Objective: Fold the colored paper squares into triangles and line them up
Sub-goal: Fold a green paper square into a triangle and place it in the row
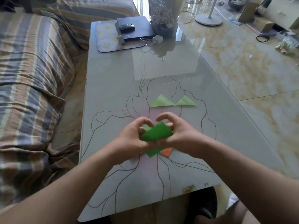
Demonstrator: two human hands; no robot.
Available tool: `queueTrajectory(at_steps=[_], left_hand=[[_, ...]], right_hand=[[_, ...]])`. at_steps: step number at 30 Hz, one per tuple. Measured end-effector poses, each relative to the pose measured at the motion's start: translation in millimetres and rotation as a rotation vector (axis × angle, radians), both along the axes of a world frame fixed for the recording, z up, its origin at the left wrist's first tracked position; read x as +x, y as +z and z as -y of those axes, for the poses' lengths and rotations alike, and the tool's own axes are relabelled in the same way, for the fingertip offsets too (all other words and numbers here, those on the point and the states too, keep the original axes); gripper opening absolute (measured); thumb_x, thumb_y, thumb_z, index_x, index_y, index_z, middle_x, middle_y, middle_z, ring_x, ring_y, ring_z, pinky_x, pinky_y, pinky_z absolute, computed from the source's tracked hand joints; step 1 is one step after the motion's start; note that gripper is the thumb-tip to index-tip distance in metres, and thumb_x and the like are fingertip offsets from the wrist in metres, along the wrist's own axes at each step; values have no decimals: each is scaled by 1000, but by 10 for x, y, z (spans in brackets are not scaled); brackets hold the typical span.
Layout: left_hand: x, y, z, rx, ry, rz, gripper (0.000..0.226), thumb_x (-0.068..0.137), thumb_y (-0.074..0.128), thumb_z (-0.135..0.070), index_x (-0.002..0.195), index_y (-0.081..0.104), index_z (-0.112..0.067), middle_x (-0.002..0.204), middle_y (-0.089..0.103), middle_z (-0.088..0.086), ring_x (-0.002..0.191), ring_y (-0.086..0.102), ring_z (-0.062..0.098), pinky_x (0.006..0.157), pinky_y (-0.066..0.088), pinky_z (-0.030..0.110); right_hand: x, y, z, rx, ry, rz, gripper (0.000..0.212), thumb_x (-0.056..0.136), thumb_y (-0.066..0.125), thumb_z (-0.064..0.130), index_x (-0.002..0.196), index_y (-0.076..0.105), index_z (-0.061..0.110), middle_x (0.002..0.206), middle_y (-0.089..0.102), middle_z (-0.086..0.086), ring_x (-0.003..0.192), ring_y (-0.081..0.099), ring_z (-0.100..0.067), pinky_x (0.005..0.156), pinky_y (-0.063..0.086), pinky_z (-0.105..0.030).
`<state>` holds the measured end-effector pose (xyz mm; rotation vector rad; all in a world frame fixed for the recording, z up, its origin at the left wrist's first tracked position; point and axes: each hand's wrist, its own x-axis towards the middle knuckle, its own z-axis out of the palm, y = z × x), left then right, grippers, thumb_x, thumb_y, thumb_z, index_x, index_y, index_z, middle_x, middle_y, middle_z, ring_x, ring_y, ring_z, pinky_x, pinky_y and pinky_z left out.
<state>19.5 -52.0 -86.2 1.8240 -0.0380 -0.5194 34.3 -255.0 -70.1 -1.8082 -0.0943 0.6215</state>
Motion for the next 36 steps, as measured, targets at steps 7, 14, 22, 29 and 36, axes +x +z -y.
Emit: queueTrajectory(at_steps=[7,14,22,29,36], left_hand=[[98,219,-7,-487,405,-243,19,101,58,-4,119,62,-7,103,75,17,86,74,26,73,65,39],[75,223,-49,-430,412,-167,20,103,55,-3,99,66,-19,97,62,24,90,60,35,89,51,54],[154,241,-90,-540,490,-245,20,97,58,1,101,75,-8,94,74,16,85,70,25,81,61,40],[259,253,-125,-686,562,-338,35,100,41,4,105,74,-7,93,76,14,77,73,21,67,62,29],[357,254,-191,-594,539,-198,24,88,63,4,101,75,-12,85,75,4,78,68,15,83,58,31]], right_hand=[[166,367,-37,201,-248,-198,40,94,71,1,125,57,21,84,66,-7,60,61,-17,57,46,-28],[-13,266,-68,219,-246,-21,28,100,62,3,116,66,26,68,58,-5,58,57,-18,55,47,-26],[143,261,-60,215,-232,51,20,99,65,7,90,77,21,71,67,-3,62,61,-17,59,49,-25],[389,285,-16,367,-315,-164,20,100,58,5,99,77,14,82,73,-6,64,66,-19,69,51,-33],[414,274,-117,237,-250,-81,3,92,73,9,92,74,12,72,62,-6,55,54,-13,51,42,-21]])
